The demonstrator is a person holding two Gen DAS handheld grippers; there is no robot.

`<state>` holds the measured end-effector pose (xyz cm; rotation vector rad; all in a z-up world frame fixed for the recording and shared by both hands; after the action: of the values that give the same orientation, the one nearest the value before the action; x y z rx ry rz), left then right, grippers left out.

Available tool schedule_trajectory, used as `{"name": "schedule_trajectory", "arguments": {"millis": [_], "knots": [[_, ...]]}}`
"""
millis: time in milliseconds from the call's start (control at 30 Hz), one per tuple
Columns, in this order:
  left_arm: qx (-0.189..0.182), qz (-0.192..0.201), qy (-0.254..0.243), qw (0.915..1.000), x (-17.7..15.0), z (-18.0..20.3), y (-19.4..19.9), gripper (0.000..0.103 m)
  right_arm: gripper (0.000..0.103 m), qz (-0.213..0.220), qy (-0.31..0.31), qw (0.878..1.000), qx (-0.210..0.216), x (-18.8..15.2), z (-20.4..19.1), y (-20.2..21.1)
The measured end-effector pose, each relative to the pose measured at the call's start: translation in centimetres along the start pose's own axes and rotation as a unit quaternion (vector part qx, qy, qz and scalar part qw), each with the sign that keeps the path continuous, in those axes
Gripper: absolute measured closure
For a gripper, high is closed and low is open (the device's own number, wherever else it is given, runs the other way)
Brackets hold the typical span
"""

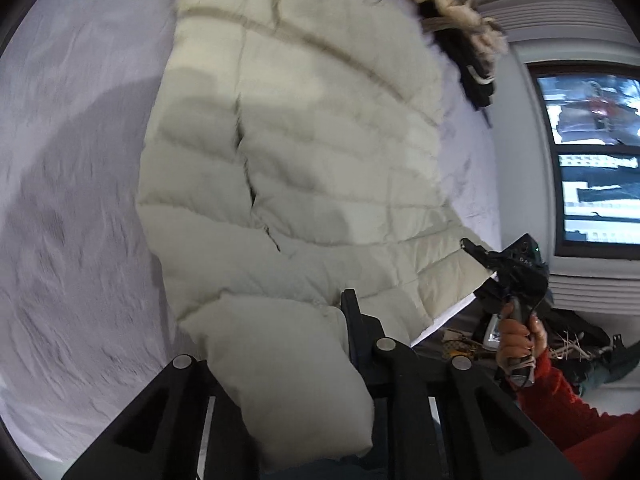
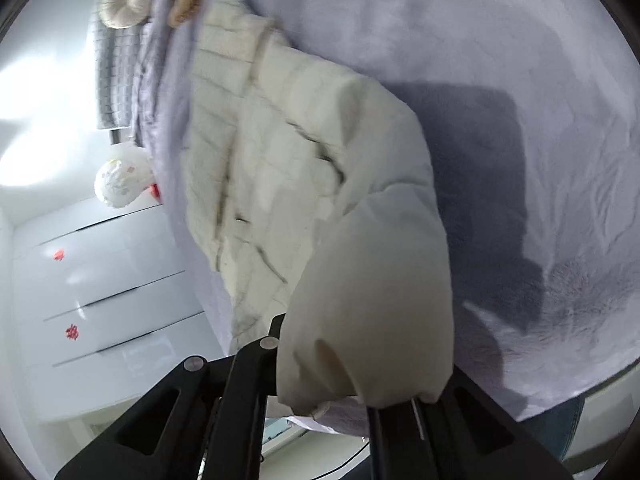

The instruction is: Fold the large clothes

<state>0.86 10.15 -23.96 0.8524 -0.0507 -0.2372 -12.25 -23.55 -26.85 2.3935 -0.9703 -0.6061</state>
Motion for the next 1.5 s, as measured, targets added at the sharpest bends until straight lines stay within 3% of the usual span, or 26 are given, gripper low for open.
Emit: {"name": "schedule_trajectory", "arguments": {"millis": [200, 400, 567, 833, 900, 1033, 1100, 1133, 1167, 1233, 1400, 1500], "knots": [[-0.018, 0.052, -0.020, 0.9983, 5.3, 2.0, 4.4, 0.082, 0.095, 0.029, 0.047, 0.997, 0.050, 2.1, -6.1, 1.4], [-0.002, 0.118, -0.053, 0.9916, 13.6, 5.0, 7.6, 0.082, 0.095, 0.033, 0.130, 0.988, 0.071, 8.2, -15.1, 0.3], [0.046, 0.158, -0.051, 0.9850, 21.8, 5.1, 7.9, 0.082, 0.095, 0.015, 0.183, 0.981, 0.063, 14.6, -21.2, -3.1], [0.162, 0.165, -0.043, 0.9719, 30.6, 0.8, 2.7, 0.082, 0.095, -0.005, 0.194, 0.981, 0.011, 23.4, -22.6, -11.9], [0.180, 0.158, -0.036, 0.9703, 31.6, -0.5, 1.4, 0.081, 0.095, -0.005, 0.188, 0.982, -0.009, 25.5, -21.3, -14.3], [0.201, 0.137, -0.027, 0.9697, 32.1, -1.8, 0.5, 0.081, 0.095, -0.003, 0.143, 0.990, -0.008, 27.2, -18.7, -16.7], [0.203, 0.133, -0.029, 0.9697, 31.6, -1.5, 1.2, 0.075, 0.095, -0.003, 0.140, 0.990, -0.006, 27.3, -18.6, -17.2], [0.205, 0.134, -0.034, 0.9689, 31.2, -1.2, 1.9, 0.062, 0.095, -0.002, 0.141, 0.990, -0.009, 27.3, -18.8, -17.3], [0.206, 0.136, -0.039, 0.9682, 30.6, -1.0, 2.7, 0.041, 0.095, -0.002, 0.143, 0.990, -0.012, 27.4, -18.8, -17.2], [0.199, 0.139, -0.050, 0.9688, 29.8, -0.4, 3.9, 0.027, 0.095, 0.000, 0.133, 0.991, -0.013, 27.8, -18.7, -17.2], [0.250, 0.147, -0.075, 0.9539, 28.7, -0.2, 6.1, 0.027, 0.092, 0.003, 0.129, 0.991, -0.023, 28.2, -19.1, -17.7], [0.273, 0.183, -0.082, 0.9409, 28.6, 0.2, 7.3, 0.027, 0.090, 0.014, 0.160, 0.986, -0.047, 27.7, -20.7, -16.8]]}}
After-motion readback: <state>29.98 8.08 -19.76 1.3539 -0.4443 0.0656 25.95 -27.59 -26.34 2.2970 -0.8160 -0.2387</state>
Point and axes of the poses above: each gripper's, at about its wrist camera, not at the fingertips, and y roughly against the way its jaws point, z to its right, x to its top, the point moved 9 cm from there along -y, roughly the way its jaws point, and after that the axes turned 3 degrees about y, right-handed, at the moved point
